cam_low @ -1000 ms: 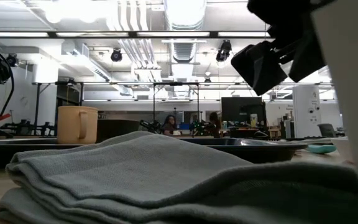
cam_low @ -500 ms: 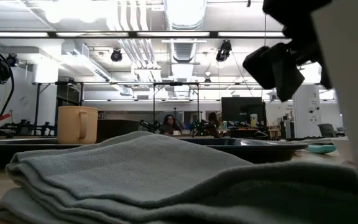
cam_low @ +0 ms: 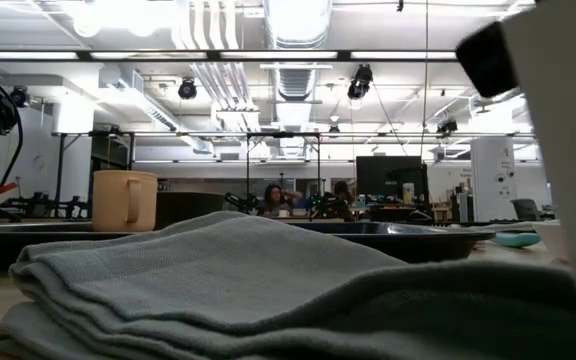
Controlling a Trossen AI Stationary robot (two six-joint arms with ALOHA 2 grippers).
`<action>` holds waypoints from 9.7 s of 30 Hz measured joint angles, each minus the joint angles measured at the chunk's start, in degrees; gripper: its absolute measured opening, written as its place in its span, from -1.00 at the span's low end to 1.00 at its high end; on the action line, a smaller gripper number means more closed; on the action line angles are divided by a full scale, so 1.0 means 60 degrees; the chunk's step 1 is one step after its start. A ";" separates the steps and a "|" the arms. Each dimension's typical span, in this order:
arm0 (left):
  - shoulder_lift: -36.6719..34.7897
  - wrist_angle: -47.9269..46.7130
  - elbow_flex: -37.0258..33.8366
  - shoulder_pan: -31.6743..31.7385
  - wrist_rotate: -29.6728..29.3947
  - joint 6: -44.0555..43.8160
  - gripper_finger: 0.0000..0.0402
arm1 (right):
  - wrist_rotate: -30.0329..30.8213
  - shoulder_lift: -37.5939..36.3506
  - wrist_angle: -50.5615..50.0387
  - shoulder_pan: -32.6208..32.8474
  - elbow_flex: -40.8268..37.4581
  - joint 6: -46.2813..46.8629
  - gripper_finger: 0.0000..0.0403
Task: Set up tray
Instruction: Put the white plate on the bottom right of the orange mug, then put the black bowl on top of the white plate
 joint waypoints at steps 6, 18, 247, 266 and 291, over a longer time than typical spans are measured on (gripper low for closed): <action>0.0000 0.0000 0.0000 0.0004 -0.0001 0.0000 -0.23 | 0.0026 -0.0853 -0.0025 0.0246 -0.1123 0.0759 0.00; 0.0000 0.0000 0.0002 0.0001 0.0001 0.0000 -0.23 | 0.0560 -0.0729 -0.0276 0.0262 -0.1733 0.1023 0.00; -0.0007 0.0000 0.0011 0.0003 -0.0001 0.0000 -0.23 | 0.2182 0.9306 -0.0958 -0.4368 0.8470 0.8614 -0.58; -0.0007 0.0000 0.0011 0.0001 0.0001 0.0000 -0.23 | 0.2052 0.9071 -0.1332 -0.4386 0.8795 0.8386 -0.49; -0.0002 0.0000 0.0011 0.0002 0.0002 0.0000 -0.23 | 0.2639 0.9080 -0.1842 -0.4448 0.8929 0.7297 -0.60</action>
